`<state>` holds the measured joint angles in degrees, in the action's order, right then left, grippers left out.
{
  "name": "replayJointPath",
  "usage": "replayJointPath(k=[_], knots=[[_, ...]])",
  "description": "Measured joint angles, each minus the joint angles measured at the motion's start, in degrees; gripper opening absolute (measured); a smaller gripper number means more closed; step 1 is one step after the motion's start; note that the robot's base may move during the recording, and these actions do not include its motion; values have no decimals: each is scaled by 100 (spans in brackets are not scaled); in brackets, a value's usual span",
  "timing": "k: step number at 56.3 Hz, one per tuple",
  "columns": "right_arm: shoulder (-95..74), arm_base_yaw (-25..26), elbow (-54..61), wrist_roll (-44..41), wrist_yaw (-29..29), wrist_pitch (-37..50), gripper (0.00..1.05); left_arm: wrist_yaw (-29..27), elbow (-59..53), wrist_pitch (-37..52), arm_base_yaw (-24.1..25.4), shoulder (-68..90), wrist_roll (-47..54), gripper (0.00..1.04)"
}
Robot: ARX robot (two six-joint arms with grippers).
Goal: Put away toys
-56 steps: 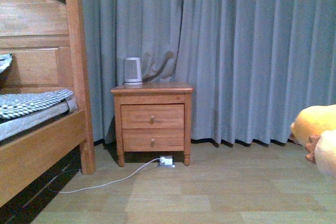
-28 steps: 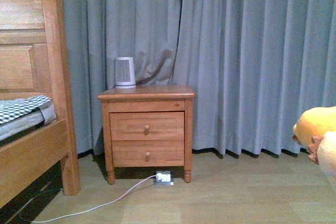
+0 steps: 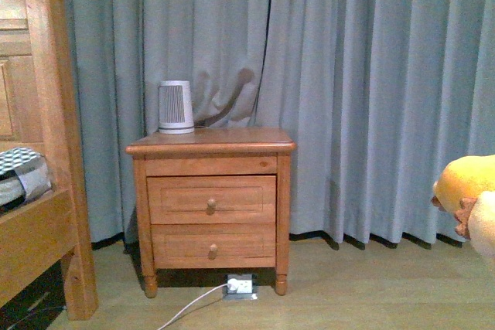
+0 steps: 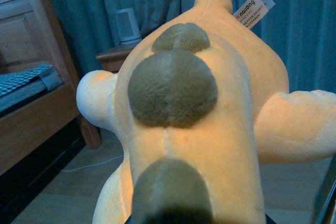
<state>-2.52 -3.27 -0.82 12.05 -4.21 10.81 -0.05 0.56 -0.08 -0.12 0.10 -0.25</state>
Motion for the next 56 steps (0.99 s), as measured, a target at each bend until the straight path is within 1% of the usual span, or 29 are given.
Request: replayJointPath(k=[56], knots=[[-2,-4,0,0,-59,0,7,-33,0,0,11,0,0,98]])
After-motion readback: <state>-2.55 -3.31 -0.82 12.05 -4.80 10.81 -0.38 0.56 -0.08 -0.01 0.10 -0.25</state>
